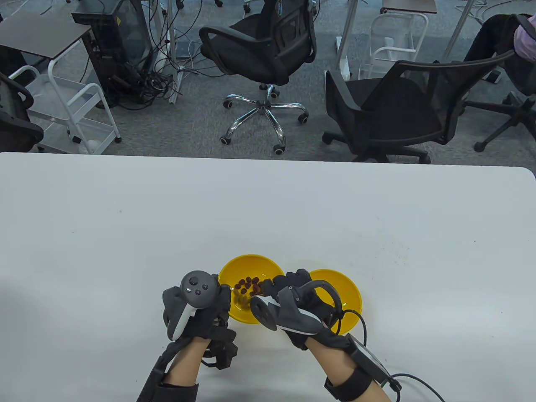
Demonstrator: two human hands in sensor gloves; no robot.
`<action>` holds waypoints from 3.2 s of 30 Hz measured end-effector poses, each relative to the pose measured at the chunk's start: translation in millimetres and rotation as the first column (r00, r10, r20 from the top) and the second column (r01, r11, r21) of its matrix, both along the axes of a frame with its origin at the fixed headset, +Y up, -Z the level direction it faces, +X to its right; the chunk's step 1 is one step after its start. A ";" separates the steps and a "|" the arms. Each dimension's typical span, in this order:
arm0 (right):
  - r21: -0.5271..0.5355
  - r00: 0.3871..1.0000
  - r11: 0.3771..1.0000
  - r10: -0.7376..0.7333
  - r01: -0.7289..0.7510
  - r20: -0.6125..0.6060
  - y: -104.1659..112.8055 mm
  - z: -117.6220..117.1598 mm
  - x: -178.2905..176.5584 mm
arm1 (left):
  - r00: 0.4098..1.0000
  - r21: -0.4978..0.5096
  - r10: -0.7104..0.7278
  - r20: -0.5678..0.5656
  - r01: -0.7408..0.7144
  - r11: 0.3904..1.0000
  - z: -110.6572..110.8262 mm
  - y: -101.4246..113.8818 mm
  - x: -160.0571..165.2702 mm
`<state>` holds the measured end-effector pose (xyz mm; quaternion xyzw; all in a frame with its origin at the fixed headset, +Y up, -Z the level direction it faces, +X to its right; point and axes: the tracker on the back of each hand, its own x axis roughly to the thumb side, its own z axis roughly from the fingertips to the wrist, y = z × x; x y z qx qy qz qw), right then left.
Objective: Pick raisins with tweezers into bowl
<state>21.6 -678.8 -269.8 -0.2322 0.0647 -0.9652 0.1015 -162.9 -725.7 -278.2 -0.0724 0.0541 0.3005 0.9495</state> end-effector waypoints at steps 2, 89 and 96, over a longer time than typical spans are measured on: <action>-0.003 1.000 1.000 -0.002 0.002 -0.001 0.1 0.1 -0.2 | 1.000 0.001 -0.004 0.000 0.004 1.000 0.0 -0.1 -0.1; 0.002 0.967 0.971 -0.238 0.238 0.094 18.4 -3.9 54.3 | 0.999 0.002 0.042 -0.023 -0.042 0.999 0.4 -0.1 -8.5; -0.024 0.987 0.988 -0.155 0.155 0.033 12.2 -0.1 30.4 | 0.999 0.005 0.041 -0.018 -0.041 0.999 0.9 -0.4 -8.1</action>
